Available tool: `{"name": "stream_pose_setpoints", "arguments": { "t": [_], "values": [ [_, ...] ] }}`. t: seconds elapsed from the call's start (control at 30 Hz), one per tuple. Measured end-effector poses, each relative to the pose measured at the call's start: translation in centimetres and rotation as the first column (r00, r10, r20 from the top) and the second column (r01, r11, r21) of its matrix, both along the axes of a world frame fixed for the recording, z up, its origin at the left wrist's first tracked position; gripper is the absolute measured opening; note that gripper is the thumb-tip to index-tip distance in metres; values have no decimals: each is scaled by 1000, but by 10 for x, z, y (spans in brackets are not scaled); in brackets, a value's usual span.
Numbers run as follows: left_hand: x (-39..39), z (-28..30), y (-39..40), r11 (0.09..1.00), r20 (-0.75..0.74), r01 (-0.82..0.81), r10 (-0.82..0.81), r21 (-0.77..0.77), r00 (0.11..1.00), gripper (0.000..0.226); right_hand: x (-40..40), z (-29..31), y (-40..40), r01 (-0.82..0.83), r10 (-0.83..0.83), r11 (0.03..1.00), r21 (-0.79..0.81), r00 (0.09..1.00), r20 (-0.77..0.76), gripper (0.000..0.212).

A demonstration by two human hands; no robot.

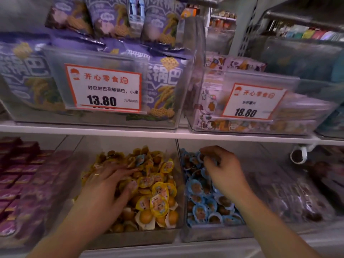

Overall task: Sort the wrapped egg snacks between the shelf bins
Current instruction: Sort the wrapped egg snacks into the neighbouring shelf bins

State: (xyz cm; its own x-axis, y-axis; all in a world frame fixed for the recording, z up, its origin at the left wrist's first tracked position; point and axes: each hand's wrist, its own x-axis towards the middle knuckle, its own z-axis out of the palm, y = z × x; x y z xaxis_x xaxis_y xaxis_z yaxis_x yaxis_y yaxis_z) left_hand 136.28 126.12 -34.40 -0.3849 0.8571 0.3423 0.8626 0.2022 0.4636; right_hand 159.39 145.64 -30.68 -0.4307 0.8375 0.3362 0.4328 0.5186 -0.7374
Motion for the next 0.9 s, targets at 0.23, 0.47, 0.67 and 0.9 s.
{"name": "stream_pose_setpoints", "arguments": {
  "t": [0.23, 0.47, 0.67, 0.9],
  "values": [
    [-2, -4, -35, 982, -3, 54, -55, -183, 998, 55, -45, 24, -58, -282, 280, 923, 261, 959, 44, 23],
    [-8, -12, -52, 976, -84, 97, -115, -193, 990, 46, -157, 10, -57, -536, 435, 844, 0, 686, 583, 29],
    [-6, -11, -45, 994, 1, -22, 22, -106, 1000, 53, -217, -16, -30, -471, 389, 862, -187, 380, 839, 45],
    [-6, -22, -18, 953, 183, -121, 176, -277, 967, 64, -202, -14, -13, -494, 317, 855, -158, 257, 913, 43]
  ]
}}
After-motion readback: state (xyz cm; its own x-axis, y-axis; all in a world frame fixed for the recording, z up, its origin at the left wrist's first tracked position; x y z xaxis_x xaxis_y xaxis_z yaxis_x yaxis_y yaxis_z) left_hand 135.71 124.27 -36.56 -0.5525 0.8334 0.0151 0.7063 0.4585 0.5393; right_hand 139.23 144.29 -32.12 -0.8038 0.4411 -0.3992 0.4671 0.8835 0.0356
